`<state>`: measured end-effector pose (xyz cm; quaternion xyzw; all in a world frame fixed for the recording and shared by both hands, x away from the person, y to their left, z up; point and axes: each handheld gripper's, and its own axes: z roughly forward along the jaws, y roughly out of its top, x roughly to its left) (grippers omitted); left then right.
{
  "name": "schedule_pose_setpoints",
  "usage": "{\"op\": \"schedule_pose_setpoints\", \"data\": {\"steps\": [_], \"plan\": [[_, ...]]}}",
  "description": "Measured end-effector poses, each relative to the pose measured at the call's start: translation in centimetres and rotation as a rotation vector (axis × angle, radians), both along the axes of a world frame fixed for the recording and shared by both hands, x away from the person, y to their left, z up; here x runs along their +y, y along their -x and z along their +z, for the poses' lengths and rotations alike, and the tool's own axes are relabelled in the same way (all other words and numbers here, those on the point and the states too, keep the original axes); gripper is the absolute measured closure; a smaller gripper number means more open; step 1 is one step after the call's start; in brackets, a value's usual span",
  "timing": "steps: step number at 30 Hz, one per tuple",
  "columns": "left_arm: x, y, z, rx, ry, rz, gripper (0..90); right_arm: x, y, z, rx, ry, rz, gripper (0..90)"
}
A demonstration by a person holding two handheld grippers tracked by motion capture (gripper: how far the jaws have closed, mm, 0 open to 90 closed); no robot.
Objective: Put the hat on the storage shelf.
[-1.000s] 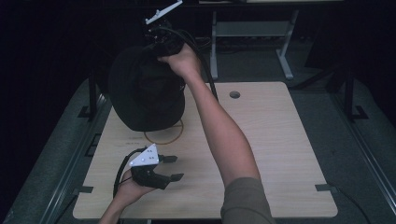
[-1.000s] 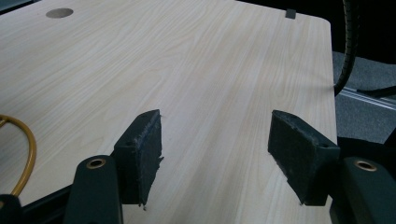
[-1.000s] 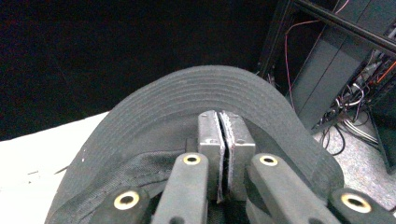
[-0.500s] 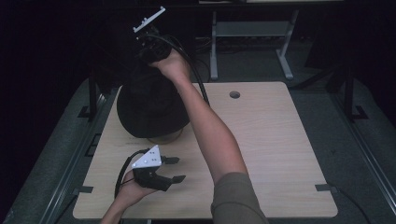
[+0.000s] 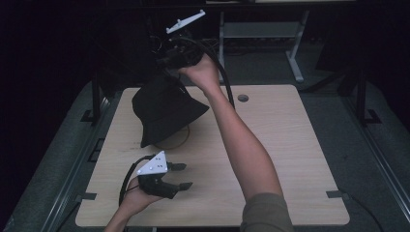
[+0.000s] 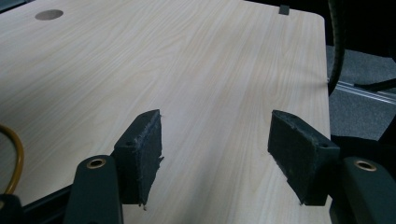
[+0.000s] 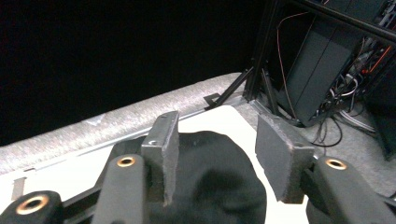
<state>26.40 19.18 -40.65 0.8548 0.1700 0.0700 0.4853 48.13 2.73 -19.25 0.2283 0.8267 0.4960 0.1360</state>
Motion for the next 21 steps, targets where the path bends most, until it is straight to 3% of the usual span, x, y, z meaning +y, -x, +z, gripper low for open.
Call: {"op": "schedule_pose_setpoints", "data": {"steps": [10, 21], "plan": [[0.0, 0.1, -0.2, 0.008, -0.003, 0.005, 34.6, -4.5, 1.9, -1.2, 0.033, -0.075, -0.022, 40.9], [0.1, 0.0, -0.4, 0.016, -0.017, 0.006, 34.2, -8.4, 3.6, -2.0, 0.041, -0.097, -0.042, 36.5]]}}
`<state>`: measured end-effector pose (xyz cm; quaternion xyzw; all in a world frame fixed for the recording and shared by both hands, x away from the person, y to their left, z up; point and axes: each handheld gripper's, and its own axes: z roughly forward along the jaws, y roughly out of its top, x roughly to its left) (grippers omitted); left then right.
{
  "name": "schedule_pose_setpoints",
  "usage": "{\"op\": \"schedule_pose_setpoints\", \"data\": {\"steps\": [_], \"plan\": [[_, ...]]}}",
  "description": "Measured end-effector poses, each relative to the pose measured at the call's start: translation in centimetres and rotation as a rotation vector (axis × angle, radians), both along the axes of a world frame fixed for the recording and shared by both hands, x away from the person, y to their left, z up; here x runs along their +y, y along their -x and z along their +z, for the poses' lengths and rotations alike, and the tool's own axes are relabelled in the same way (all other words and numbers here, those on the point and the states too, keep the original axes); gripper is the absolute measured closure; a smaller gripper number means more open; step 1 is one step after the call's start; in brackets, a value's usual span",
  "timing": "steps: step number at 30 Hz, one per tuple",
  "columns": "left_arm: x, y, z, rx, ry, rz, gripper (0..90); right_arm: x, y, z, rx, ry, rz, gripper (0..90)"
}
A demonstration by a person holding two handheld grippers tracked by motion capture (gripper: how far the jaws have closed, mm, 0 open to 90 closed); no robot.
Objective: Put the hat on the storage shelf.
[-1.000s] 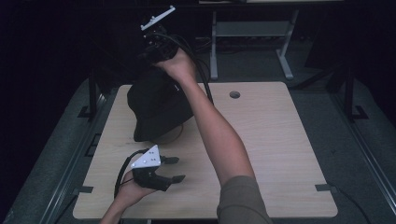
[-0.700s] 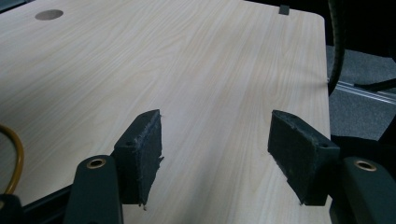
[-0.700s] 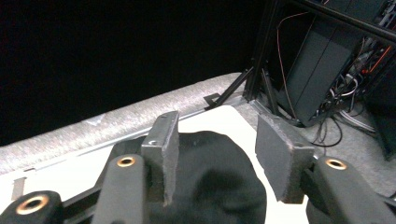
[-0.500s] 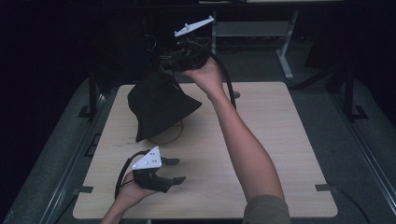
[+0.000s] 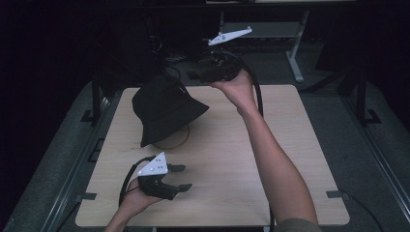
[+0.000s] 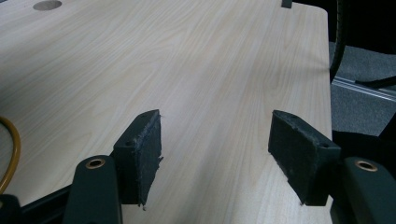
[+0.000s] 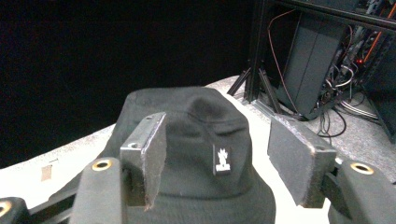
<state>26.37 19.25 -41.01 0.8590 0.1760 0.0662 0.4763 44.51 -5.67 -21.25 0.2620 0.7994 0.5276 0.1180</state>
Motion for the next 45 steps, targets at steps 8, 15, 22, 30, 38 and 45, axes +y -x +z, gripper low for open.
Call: {"op": "schedule_pose_setpoints", "data": {"steps": [8, 15, 22, 30, 38, 45], "plan": [[0.1, -0.1, 0.0, -0.006, -0.016, -0.001, 33.4, -2.8, 1.2, -0.7, 0.008, -0.015, -0.024, 34.9], [-0.1, -0.1, -0.1, -0.005, -0.014, 0.006, 32.1, -4.6, 2.2, -1.2, 0.018, -0.023, -0.039, 32.3], [0.0, -0.1, -0.2, -0.005, -0.016, 0.016, 30.7, -5.7, 3.0, -1.7, 0.029, -0.022, -0.049, 30.0], [0.0, -0.1, -0.3, -0.002, -0.016, 0.023, 28.8, -7.0, 3.9, -2.7, 0.05, -0.035, -0.063, 27.3], [-0.1, 0.0, -0.3, -0.002, -0.015, 0.026, 27.6, -8.4, 4.8, -3.8, 0.072, -0.04, -0.079, 24.6], [-0.4, 0.2, -0.4, -0.004, -0.023, 0.018, 27.1, -9.3, 5.9, -4.9, 0.088, -0.018, -0.077, 23.2]]}}
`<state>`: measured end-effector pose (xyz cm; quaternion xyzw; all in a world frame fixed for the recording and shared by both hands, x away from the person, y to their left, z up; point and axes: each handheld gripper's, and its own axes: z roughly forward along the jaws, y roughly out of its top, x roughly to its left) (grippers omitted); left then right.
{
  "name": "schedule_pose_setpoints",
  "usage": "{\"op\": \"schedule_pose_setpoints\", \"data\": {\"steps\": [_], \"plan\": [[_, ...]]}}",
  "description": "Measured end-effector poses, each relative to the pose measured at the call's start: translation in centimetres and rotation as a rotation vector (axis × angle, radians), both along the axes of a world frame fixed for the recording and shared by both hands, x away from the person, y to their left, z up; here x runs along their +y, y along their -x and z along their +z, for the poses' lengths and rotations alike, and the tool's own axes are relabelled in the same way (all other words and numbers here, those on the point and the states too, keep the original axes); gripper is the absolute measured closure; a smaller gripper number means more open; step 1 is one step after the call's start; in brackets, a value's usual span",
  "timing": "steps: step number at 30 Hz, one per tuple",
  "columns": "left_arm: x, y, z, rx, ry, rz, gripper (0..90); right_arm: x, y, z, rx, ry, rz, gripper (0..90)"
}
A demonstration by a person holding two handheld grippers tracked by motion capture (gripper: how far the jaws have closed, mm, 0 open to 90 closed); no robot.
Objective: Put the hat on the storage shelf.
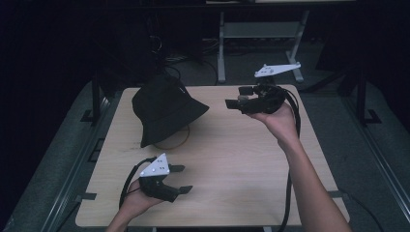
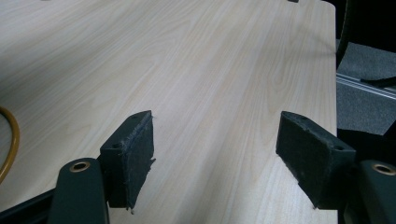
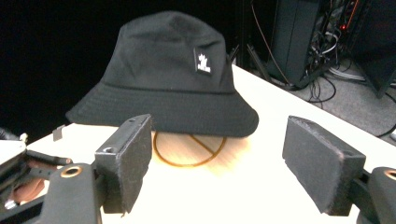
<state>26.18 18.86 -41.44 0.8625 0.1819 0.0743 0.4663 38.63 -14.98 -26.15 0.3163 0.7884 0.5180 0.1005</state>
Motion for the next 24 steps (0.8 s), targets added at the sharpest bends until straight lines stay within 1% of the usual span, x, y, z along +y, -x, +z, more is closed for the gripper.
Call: {"op": "schedule_pose_setpoints", "data": {"steps": [1, 5, 6, 8, 15, 16, 20, 24], "plan": [[-0.1, 0.1, 0.0, 0.003, -0.011, -0.004, 27.1, -0.2, 0.2, -0.2, -0.002, 0.0, -0.005, 23.2], [-0.2, 0.2, -0.1, 0.002, -0.015, -0.005, 27.0, -0.9, 0.8, -0.9, 0.011, -0.002, -0.008, 22.8], [-0.2, 0.2, -0.1, -0.003, -0.015, -0.005, 27.0, -1.1, 1.0, -1.0, 0.015, -0.003, -0.012, 22.8], [-0.3, 0.2, -0.1, 0.001, -0.013, -0.005, 26.9, -1.5, 1.3, -1.4, 0.013, -0.003, -0.012, 22.8], [-0.3, 0.3, -0.1, -0.003, -0.019, -0.001, 26.3, -2.7, 2.6, -2.1, 0.019, -0.01, -0.026, 22.3], [-0.3, 0.3, -0.1, 0.001, -0.012, 0.001, 26.3, -2.9, 2.8, -2.2, 0.023, -0.01, -0.026, 22.2], [-0.2, 0.3, -0.1, -0.002, -0.015, 0.002, 26.1, -3.4, 3.5, -2.9, 0.028, -0.017, -0.028, 22.1], [-0.1, 0.3, 0.0, -0.004, -0.013, 0.005, 25.9, -3.9, 4.2, -3.6, 0.039, -0.014, -0.032, 21.4]]}}
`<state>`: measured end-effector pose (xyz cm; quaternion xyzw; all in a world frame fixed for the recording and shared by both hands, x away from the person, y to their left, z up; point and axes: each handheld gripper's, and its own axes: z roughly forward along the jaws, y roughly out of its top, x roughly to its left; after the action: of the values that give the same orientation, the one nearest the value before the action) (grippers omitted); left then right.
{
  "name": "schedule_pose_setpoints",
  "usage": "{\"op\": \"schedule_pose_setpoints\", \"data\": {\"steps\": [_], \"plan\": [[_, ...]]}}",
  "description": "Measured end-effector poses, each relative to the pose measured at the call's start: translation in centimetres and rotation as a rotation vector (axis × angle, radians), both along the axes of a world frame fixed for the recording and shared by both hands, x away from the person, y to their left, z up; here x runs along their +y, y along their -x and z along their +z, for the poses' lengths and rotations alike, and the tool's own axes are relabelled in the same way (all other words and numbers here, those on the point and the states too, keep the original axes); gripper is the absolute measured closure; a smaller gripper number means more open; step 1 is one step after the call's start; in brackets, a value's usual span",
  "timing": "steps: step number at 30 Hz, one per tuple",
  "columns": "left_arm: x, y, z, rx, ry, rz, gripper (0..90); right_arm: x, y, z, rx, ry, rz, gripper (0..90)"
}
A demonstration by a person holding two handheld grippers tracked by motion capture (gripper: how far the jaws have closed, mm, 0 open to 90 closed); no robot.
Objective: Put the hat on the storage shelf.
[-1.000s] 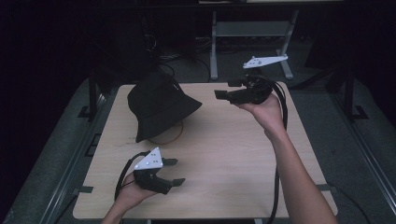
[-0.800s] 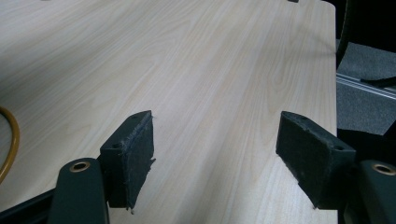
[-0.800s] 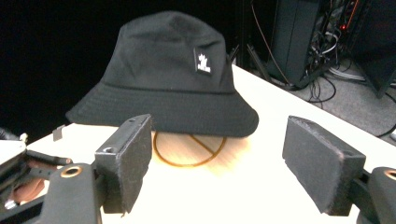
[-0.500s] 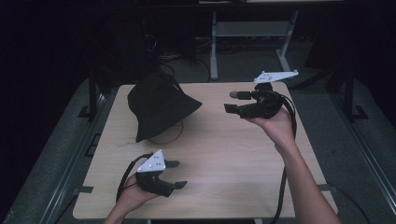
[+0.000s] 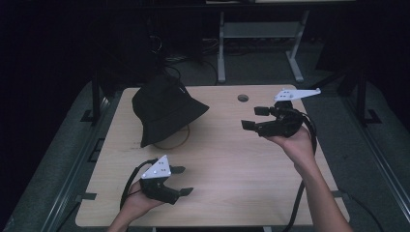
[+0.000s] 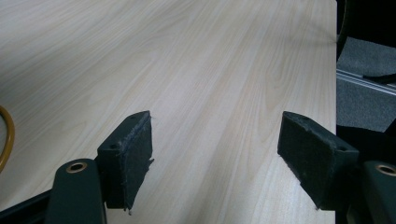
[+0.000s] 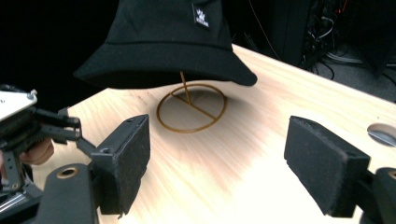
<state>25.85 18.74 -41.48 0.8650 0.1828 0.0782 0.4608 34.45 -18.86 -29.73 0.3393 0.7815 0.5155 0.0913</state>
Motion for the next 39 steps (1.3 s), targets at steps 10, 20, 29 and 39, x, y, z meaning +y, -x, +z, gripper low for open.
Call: {"op": "schedule_pose_setpoints", "data": {"steps": [10, 20, 29, 39], "plan": [[0.2, 0.1, 0.0, 0.001, 0.0, 0.007, 25.8, -1.6, 1.5, -1.6, -0.01, 0.004, -0.031, 21.4], [0.3, 0.1, 0.0, -0.006, 0.002, 0.013, 25.7, -2.6, 3.4, -4.0, 0.01, -0.001, -0.045, 20.7], [0.5, 0.2, 0.1, -0.006, 0.0, 0.023, 25.6, -3.8, 5.2, -6.2, 0.033, 0.005, -0.065, 20.4], [0.7, 0.2, 0.1, -0.004, 0.001, 0.032, 25.6, -5.1, 6.8, -7.9, 0.04, -0.007, -0.083, 20.0]]}}
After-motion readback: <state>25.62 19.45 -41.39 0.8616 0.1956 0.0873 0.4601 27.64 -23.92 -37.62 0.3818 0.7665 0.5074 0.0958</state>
